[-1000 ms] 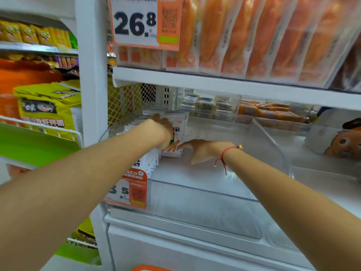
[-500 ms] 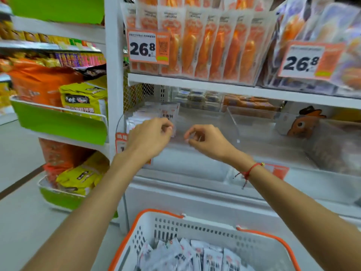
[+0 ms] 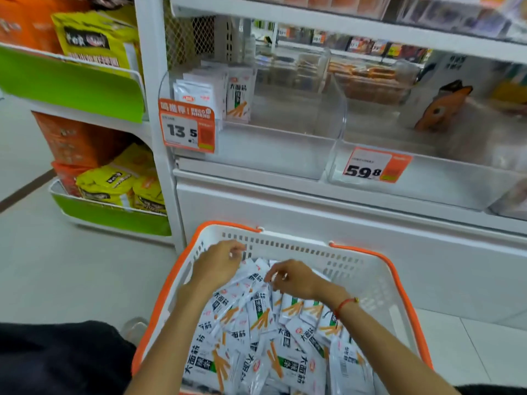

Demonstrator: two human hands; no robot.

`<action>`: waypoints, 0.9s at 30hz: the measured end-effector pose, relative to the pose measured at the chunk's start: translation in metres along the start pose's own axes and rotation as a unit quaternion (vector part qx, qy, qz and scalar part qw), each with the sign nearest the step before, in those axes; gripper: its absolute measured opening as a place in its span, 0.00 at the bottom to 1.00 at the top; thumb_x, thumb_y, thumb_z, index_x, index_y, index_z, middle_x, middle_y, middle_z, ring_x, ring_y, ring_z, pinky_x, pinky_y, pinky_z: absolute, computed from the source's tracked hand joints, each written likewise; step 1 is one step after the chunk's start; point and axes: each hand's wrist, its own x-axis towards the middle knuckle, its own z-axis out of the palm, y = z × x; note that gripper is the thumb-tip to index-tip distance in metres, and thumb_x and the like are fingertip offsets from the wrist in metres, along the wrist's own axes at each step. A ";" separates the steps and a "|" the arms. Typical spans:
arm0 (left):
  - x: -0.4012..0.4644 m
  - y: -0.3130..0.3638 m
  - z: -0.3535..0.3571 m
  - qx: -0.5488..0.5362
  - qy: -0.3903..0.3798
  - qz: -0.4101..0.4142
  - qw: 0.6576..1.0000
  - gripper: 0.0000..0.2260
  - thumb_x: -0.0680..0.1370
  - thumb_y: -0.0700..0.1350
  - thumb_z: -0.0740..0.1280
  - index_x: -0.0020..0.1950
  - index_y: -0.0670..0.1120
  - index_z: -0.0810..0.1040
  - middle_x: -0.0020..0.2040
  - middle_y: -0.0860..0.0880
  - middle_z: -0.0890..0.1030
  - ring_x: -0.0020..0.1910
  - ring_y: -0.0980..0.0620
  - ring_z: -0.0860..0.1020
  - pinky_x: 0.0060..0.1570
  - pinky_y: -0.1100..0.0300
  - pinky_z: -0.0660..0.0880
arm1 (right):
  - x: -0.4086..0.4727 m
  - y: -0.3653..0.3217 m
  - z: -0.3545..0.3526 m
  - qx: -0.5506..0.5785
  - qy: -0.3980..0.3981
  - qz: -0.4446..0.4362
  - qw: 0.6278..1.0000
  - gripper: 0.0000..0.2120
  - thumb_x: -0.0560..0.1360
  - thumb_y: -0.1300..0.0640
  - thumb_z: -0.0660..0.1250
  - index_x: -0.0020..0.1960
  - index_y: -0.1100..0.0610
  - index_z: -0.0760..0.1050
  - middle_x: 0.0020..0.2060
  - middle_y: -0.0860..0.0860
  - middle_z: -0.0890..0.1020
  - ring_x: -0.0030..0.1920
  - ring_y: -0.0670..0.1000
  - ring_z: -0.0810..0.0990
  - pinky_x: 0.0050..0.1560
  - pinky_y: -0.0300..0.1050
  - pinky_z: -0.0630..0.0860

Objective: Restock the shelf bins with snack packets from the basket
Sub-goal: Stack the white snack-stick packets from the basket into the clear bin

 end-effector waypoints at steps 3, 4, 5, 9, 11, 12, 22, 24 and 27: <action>0.000 -0.031 0.044 0.030 -0.058 -0.047 0.997 0.14 0.81 0.42 0.58 0.65 0.53 0.73 0.67 0.51 0.73 0.60 0.48 0.75 0.58 0.55 0.73 | 0.008 0.026 0.042 -0.037 -0.031 0.054 0.997 0.15 0.77 0.62 0.59 0.61 0.55 0.75 0.60 0.54 0.76 0.56 0.53 0.76 0.57 0.48 0.74; 0.000 -0.040 0.056 0.041 -0.068 -0.056 0.995 0.17 0.81 0.41 0.58 0.68 0.53 0.70 0.69 0.50 0.71 0.63 0.48 0.73 0.60 0.54 0.71 | 0.010 0.033 0.054 -0.056 -0.040 0.072 0.995 0.16 0.77 0.61 0.59 0.64 0.55 0.72 0.62 0.55 0.74 0.60 0.55 0.74 0.60 0.50 0.73; 0.000 -0.048 0.065 0.051 -0.075 -0.066 0.994 0.19 0.81 0.40 0.57 0.71 0.52 0.67 0.72 0.48 0.68 0.67 0.47 0.69 0.64 0.52 0.68 | 0.012 0.040 0.063 -0.077 -0.045 0.086 0.992 0.18 0.77 0.60 0.60 0.67 0.55 0.70 0.63 0.56 0.72 0.63 0.57 0.70 0.62 0.52 0.71; 0.008 -0.070 0.087 0.129 -0.073 -0.086 0.985 0.24 0.81 0.41 0.56 0.77 0.51 0.57 0.77 0.50 0.56 0.75 0.49 0.56 0.71 0.49 0.59 | 0.021 0.054 0.079 -0.119 -0.009 0.089 0.989 0.18 0.78 0.57 0.60 0.67 0.55 0.69 0.63 0.54 0.69 0.64 0.58 0.65 0.62 0.51 0.68; 0.014 -0.075 0.093 0.156 -0.021 -0.083 0.984 0.23 0.81 0.43 0.57 0.76 0.50 0.59 0.75 0.49 0.62 0.72 0.48 0.62 0.68 0.51 0.63 | 0.031 0.054 0.080 -0.104 0.028 0.096 0.990 0.15 0.79 0.57 0.58 0.65 0.56 0.70 0.62 0.55 0.71 0.63 0.58 0.69 0.60 0.49 0.70; 0.018 -0.077 0.095 0.158 0.006 -0.081 0.984 0.22 0.80 0.43 0.59 0.75 0.49 0.62 0.72 0.48 0.67 0.70 0.47 0.66 0.66 0.52 0.65 | 0.038 0.053 0.078 -0.100 0.055 0.100 0.988 0.15 0.79 0.57 0.58 0.65 0.57 0.70 0.61 0.55 0.72 0.62 0.57 0.71 0.58 0.49 0.72; 0.025 -0.074 0.066 -0.006 0.104 -0.170 0.980 0.13 0.81 0.45 0.59 0.64 0.44 0.74 0.53 0.44 0.80 0.49 0.43 0.78 0.47 0.53 0.75 | 0.089 0.038 0.088 0.083 0.138 0.266 0.950 0.24 0.75 0.42 0.66 0.28 0.57 0.67 0.23 0.50 0.68 0.24 0.49 0.67 0.28 0.39 0.67; 0.024 -0.069 0.058 -0.039 0.070 -0.179 0.981 0.13 0.81 0.44 0.59 0.62 0.42 0.74 0.52 0.44 0.79 0.48 0.44 0.77 0.43 0.57 0.70 | 0.089 0.036 0.089 0.128 0.151 0.251 0.948 0.24 0.75 0.45 0.68 0.31 0.64 0.75 0.24 0.53 0.72 0.25 0.52 0.70 0.34 0.45 0.75; 0.020 -0.066 0.049 -0.083 0.087 -0.204 0.971 0.13 0.81 0.44 0.58 0.63 0.42 0.74 0.57 0.44 0.78 0.49 0.46 0.75 0.43 0.60 0.67 | 0.083 0.035 0.092 0.234 0.181 0.212 0.932 0.19 0.75 0.50 0.69 0.36 0.65 0.78 0.29 0.56 0.78 0.30 0.53 0.75 0.41 0.47 0.78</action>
